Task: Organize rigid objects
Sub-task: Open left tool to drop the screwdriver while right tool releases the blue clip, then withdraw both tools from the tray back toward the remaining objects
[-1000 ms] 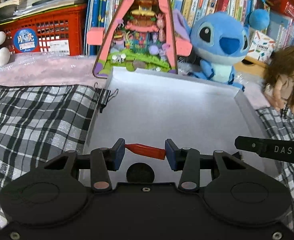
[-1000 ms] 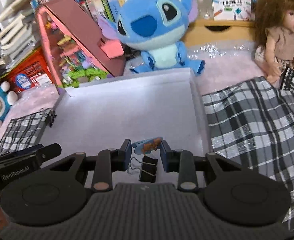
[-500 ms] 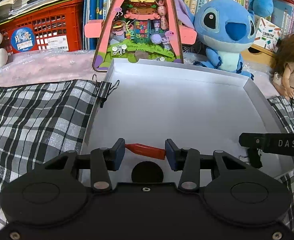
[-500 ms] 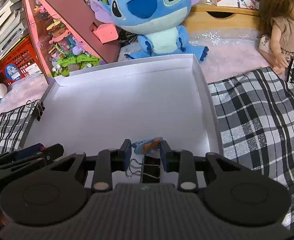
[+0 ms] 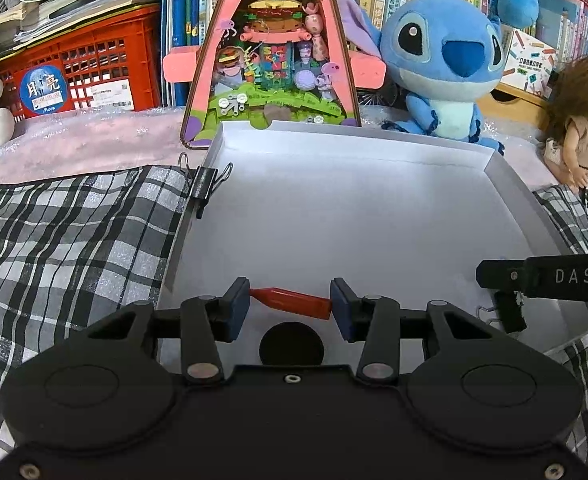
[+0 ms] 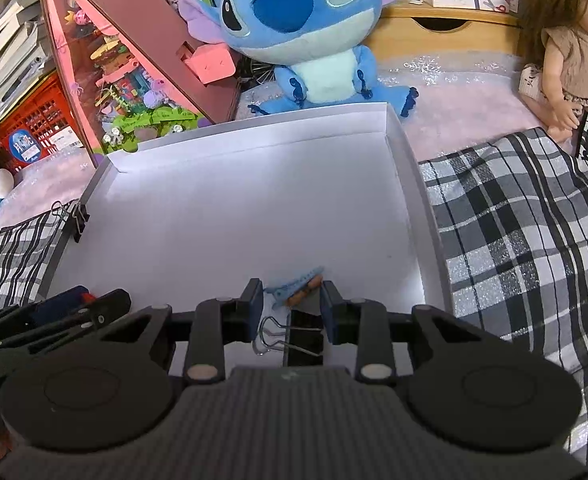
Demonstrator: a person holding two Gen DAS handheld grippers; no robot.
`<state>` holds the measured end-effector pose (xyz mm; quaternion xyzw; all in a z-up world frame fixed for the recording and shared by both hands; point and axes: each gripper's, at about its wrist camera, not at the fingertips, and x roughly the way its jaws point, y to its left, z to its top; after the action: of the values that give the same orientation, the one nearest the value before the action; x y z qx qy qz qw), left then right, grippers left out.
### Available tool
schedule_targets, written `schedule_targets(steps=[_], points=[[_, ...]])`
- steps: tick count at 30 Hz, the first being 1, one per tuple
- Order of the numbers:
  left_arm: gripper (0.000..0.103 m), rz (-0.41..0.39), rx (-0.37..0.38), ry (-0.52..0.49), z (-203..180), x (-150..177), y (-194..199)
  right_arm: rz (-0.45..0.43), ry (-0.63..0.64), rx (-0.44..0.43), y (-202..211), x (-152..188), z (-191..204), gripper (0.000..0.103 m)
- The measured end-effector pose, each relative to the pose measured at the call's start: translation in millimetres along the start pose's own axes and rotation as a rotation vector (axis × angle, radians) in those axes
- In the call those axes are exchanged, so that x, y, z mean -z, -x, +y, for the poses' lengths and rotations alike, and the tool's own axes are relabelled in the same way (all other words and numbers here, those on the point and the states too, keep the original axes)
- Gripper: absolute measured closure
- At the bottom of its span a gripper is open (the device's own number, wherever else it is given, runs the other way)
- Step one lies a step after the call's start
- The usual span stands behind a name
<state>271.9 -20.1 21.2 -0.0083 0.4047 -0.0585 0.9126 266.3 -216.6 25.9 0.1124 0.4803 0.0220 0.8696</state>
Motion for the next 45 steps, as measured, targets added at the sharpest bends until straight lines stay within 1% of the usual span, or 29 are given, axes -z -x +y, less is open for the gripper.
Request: schedule_targets(steps=[1,2,3,5,7,11,15,19,22,26,31,36,40,43,45], points=[[0.06,-0.006,0.0,0.002,0.4,-0.3,2.1,-0.004,-0.004,-0.003,1.4,0.0,-0.5,0.062],[0.058,-0.014,-0.001,0.004,1.0,-0.9,4.9,-0.007,-0.007,-0.003,3.5,-0.1,-1.2,0.057],[0.056,-0.023,0.0,0.006,2.0,-1.4,8.7,-0.009,-0.007,-0.006,5.9,-0.1,-2.3,0.048],[0.052,-0.04,0.006,0.01,4.9,-2.0,18.0,-0.019,-0.001,-0.024,13.5,-0.3,-3.7,0.047],[0.047,-0.058,0.017,0.012,7.9,-1.3,29.2,-0.037,0.008,-0.039,24.7,0.1,-5.9,0.043],[0.035,-0.096,0.041,0.0,11.6,5.2,54.5,-0.07,0.024,-0.066,46.1,4.5,-12.2,0.04],[0.03,-0.131,0.069,-0.018,13.4,18.5,79.6,-0.107,0.051,-0.099,66.9,17.5,-18.7,0.035],[0.027,-0.15,0.102,-0.024,15.5,37.7,103.1,-0.138,0.078,-0.14,84.5,36.1,-23.2,0.031],[0.025,-0.167,0.112,-0.032,17.1,56.2,118.8,-0.169,0.124,-0.153,96.5,54.8,-24.4,0.028],[0.023,-0.194,0.093,-0.059,19.6,84.1,136.5,-0.215,0.193,-0.15,111.0,84.0,-28.0,0.025],[0.023,-0.214,0.064,-0.069,25.3,115.9,152.0,-0.256,0.243,-0.138,125.2,118.2,-36.9,0.022],[0.022,-0.206,0.05,-0.052,33.7,144.4,162.5,-0.286,0.304,-0.121,134.1,150.1,-41.6,0.021],[0.022,-0.206,0.032,-0.03,40.7,162.2,168.6,-0.3,0.351,-0.125,139.7,168.5,-40.5,0.019],[0.022,-0.195,0.03,0.014,46.4,172.9,171.1,-0.305,0.371,-0.126,141.2,178.8,-38.5,0.019],[0.022,-0.189,0.038,0.059,50.7,179.8,173.0,-0.308,0.374,-0.128,140.5,183.8,-37.9,0.019]])
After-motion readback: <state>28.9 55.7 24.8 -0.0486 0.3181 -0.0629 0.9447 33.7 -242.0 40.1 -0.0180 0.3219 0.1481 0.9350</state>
